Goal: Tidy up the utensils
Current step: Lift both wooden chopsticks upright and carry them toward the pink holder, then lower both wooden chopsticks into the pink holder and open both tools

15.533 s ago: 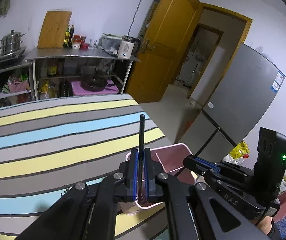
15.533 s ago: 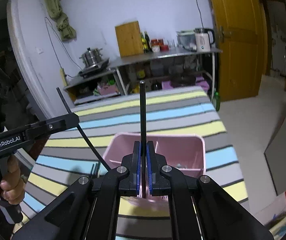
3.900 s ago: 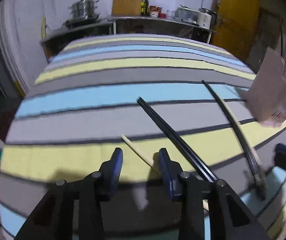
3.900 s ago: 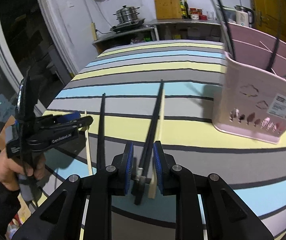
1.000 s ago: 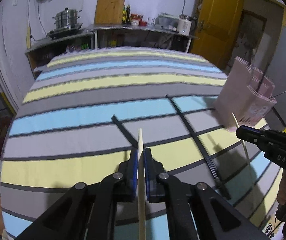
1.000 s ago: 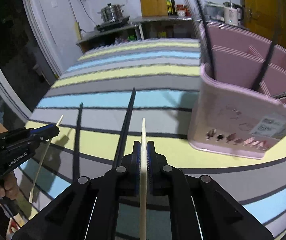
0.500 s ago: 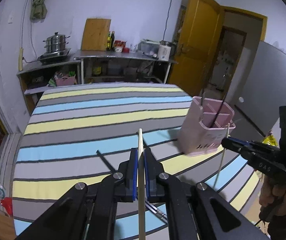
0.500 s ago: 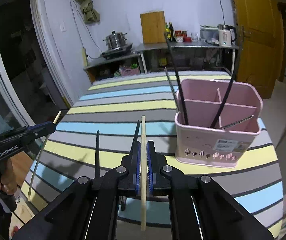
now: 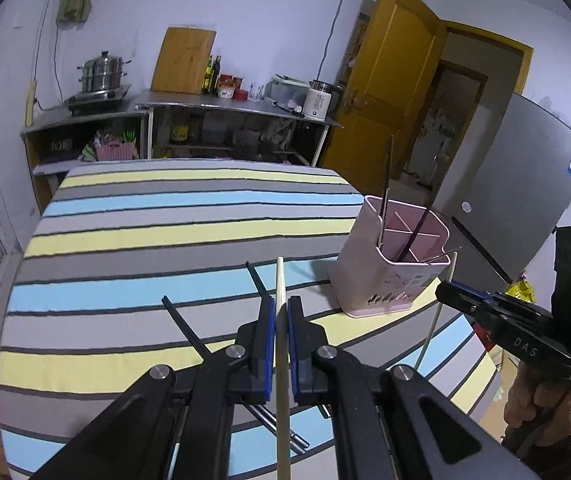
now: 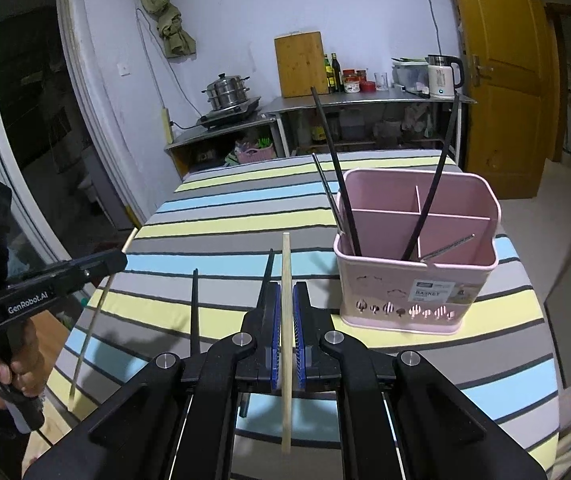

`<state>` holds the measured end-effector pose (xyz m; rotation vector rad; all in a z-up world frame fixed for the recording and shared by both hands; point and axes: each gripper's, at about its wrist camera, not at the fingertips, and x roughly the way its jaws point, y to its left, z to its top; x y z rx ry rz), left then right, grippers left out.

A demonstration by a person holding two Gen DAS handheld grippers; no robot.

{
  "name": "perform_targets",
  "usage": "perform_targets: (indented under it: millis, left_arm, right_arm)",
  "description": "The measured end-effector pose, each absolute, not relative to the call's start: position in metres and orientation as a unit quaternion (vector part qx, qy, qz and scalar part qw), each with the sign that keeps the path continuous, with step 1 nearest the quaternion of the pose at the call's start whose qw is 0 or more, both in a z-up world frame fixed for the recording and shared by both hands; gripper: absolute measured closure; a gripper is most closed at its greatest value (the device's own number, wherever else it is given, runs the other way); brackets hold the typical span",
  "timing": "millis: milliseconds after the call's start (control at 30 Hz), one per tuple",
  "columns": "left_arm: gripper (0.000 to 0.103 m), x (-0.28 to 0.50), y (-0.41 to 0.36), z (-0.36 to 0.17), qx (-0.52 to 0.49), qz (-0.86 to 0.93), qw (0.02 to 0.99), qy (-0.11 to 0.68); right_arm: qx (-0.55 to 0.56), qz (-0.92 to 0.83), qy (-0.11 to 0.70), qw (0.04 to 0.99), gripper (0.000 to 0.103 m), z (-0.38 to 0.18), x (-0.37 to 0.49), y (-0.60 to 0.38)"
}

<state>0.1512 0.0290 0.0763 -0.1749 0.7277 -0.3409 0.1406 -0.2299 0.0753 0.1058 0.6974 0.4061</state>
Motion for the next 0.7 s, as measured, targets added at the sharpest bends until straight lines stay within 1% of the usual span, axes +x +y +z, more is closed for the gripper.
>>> perform_targets:
  millis: [433,700]
  left_arm:
    - [0.097,0.159,0.026,0.069,-0.097,-0.184,0.908,0.363]
    - [0.097,0.163,0.014,0.094,-0.096,-0.201,0.912,0.345]
  right_arm:
    - [0.052,0.198,0.341,0.918,0.097,0.076,0.143,-0.23]
    - [0.058,0.191,0.328,0.923,0.097,0.087,0.145,-0.237]
